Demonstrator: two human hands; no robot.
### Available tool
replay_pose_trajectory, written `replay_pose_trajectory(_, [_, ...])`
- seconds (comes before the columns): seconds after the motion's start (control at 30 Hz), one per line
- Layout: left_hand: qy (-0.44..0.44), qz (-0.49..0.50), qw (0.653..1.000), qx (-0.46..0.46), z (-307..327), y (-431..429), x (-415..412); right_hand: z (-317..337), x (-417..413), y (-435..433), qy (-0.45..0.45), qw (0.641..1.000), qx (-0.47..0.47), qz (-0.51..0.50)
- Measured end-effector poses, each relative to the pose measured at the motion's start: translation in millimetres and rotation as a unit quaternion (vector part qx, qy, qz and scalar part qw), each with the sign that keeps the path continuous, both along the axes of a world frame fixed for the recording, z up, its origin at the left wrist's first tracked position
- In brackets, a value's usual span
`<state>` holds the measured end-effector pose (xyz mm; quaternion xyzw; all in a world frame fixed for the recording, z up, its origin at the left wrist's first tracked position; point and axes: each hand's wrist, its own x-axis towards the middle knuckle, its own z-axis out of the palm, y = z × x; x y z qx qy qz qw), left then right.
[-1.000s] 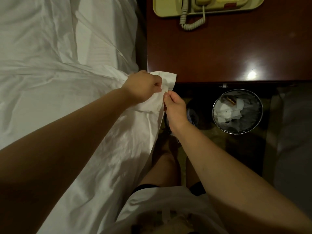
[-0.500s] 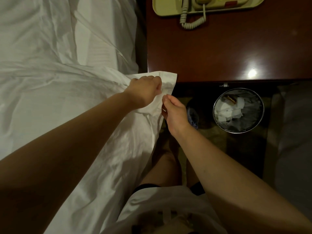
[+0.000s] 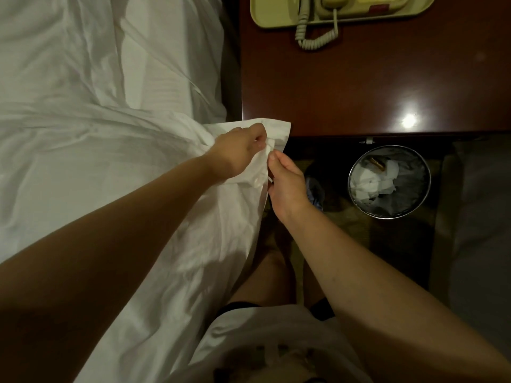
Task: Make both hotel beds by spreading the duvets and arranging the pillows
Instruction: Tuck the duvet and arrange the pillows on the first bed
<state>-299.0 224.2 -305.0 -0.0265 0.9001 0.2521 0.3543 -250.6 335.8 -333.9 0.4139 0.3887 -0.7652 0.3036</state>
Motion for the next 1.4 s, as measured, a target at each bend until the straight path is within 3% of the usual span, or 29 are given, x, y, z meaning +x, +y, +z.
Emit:
replay_pose_trajectory(0.17, [0.0, 0.144, 0.984, 0.109, 9.4, -2.4, -8.0, 1.8, 6.0, -4.9, -0.002, 1.0, 0.011, -0.005])
replay_pose_trajectory(0.43, [-0.075, 0.038, 0.991, 0.101, 3.8, -7.0, -16.9, 3.0, 3.3, -5.7, -0.002, 0.998, 0.051, -0.026])
replay_pose_trajectory(0.6, [-0.04, 0.031, 0.996, 0.076, -1.8, -5.9, -17.2, 1.8, 3.9, -9.4, -0.001, 0.998, 0.055, -0.017])
replay_pose_trajectory(0.7, [-0.042, 0.085, 0.992, 0.081, -5.2, -5.1, -15.1, -1.4, 1.2, -7.1, 0.006, 0.999, 0.045, -0.002])
replay_pose_trajectory(0.8, [-0.045, 0.116, 0.991, 0.05, -11.3, -4.0, -15.1, -12.8, -6.9, -3.1, -0.026, 0.999, 0.041, 0.006])
replay_pose_trajectory(1.0, [-0.039, 0.064, 0.997, 0.013, -18.0, -4.8, -26.4, -53.4, -32.6, 0.7, -0.117, 0.979, 0.154, 0.071])
replay_pose_trajectory(1.17, [-0.018, 0.03, 0.999, 0.017, -17.2, -4.4, -28.9, -58.8, -48.2, -6.2, -0.086, 0.973, 0.156, 0.148])
replay_pose_trajectory(1.4, [0.078, 0.062, 0.995, 0.024, 10.9, 7.4, -33.1, -13.7, -38.2, -3.5, 0.055, 0.978, 0.173, 0.101])
